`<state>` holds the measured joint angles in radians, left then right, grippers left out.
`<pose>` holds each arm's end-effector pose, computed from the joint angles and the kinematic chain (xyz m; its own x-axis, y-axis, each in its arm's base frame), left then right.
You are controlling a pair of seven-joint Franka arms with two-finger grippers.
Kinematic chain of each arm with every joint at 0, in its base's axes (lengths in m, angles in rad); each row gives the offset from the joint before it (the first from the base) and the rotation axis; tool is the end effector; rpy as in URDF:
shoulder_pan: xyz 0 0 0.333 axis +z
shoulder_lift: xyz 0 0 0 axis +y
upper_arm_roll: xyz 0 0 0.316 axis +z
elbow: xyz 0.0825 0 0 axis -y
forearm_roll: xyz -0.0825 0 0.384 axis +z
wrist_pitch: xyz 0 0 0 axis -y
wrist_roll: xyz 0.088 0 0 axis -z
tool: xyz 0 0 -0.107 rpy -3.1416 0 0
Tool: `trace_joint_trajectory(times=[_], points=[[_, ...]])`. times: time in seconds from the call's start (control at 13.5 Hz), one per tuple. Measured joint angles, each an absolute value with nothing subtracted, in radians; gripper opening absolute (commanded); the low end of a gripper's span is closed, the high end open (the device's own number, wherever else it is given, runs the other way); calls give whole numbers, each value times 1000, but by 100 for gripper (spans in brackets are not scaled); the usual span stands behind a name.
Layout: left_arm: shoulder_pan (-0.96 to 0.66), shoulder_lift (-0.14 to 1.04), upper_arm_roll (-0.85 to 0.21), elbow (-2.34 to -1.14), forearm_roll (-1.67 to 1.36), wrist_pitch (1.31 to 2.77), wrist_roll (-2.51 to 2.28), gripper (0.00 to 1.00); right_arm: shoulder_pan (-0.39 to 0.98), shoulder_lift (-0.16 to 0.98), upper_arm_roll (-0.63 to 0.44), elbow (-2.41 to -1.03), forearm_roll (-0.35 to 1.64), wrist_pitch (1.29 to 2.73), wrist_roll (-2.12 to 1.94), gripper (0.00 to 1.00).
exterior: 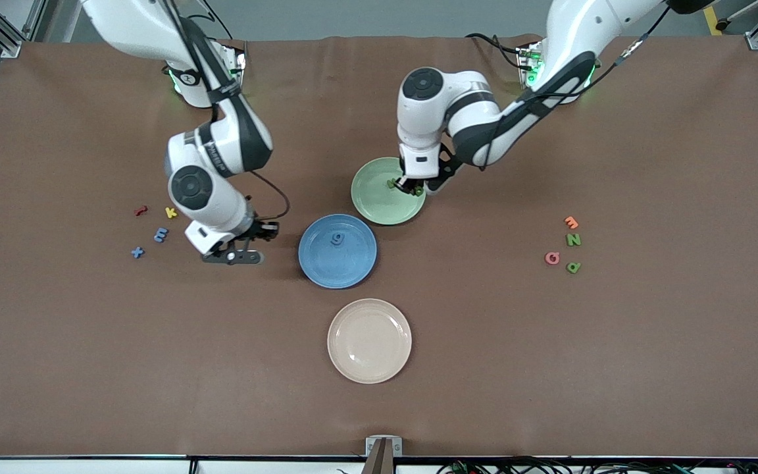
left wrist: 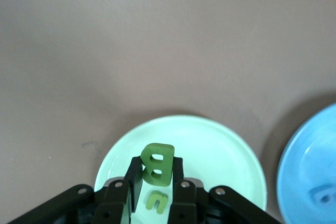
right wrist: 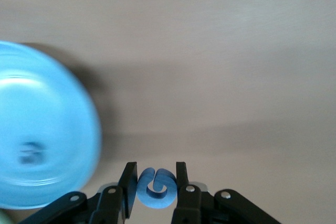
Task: Sort letters by color into matching plates
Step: 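Drop B on green plate with the left gripper while the right gripper drops G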
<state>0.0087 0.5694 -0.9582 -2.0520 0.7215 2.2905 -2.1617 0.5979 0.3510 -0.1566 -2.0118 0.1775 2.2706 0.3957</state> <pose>0.3642 -0.4583 0.2605 0.7069 0.7047 0.0609 0.7044 -0.7092 0.0297 0.5331 0.2594 0.2738 0.9918 -0.0654 -0.1097 -0.0693 -0.9971 -0.0317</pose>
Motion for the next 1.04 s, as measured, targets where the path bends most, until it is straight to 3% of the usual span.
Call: trace_joint_trajectory(times=[0.52, 1.04], points=[[-227, 709, -795, -1911, 759, 2293, -2161, 0, 741, 547, -156, -1783, 253, 2280, 628, 23], [-296, 728, -779, -1909, 759, 2281, -2168, 0, 783, 695, -157, -1617, 255, 2280, 708, 23]])
